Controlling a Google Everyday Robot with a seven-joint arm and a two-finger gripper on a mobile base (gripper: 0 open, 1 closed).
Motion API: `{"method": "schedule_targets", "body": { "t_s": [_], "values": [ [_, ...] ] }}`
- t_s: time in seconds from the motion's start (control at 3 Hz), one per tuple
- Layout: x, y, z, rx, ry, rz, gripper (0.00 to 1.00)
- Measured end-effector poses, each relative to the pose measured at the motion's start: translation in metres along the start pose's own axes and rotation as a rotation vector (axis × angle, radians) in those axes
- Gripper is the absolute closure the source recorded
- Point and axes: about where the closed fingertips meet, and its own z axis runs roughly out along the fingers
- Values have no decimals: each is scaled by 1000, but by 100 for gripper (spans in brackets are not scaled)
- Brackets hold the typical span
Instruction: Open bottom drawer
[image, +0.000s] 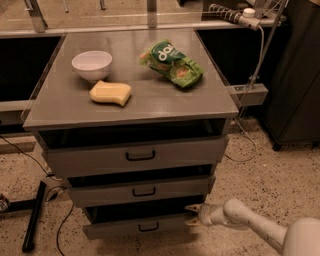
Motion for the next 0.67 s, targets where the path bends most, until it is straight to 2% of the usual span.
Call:
{"method": "schedule_targets", "body": {
  "t_s": [0.33, 0.67],
  "values": [
    [4, 4, 7, -14, 7, 9, 0],
    [15, 15, 16, -43, 19, 28, 0]
  ]
}}
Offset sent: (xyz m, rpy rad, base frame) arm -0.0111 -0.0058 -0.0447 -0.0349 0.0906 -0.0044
